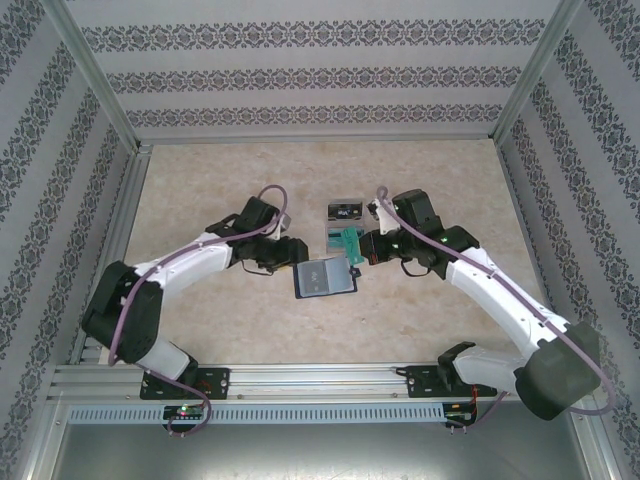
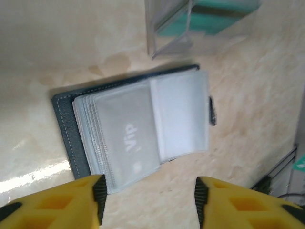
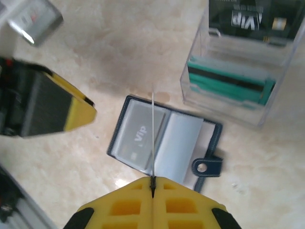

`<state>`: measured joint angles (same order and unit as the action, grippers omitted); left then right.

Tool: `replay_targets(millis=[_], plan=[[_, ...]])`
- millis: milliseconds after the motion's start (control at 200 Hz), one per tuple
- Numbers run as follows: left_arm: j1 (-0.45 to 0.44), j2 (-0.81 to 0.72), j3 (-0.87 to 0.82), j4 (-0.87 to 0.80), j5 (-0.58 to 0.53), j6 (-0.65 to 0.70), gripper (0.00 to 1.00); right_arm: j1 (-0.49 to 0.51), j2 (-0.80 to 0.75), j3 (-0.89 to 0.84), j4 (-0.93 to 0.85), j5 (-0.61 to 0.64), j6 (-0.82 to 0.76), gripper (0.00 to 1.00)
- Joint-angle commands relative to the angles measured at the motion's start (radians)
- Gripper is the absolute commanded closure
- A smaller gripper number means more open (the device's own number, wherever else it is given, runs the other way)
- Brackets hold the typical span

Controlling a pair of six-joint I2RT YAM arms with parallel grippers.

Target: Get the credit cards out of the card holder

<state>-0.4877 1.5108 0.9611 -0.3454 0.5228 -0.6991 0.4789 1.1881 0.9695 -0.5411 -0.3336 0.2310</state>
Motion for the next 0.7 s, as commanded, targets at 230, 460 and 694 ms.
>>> replay_targets(millis=[230, 460, 694], plan=[[0.097, -0.279, -0.044, -0.103, -0.171, -0.049, 0.0, 0.061, 0.125, 0.166, -0.091, 0.204, -0.604, 1.0], [0.141, -0.429, -0.104, -0.139, -0.254, -0.061, 0.01, 0.075, 0.306, 0.331, -0.204, 0.249, -0.863, 1.0], [0.16, -0.484, -0.138, -0.163, -0.271, -0.059, 0.01, 0.088, 0.407, 0.367, -0.215, 0.298, -1.054, 1.0]])
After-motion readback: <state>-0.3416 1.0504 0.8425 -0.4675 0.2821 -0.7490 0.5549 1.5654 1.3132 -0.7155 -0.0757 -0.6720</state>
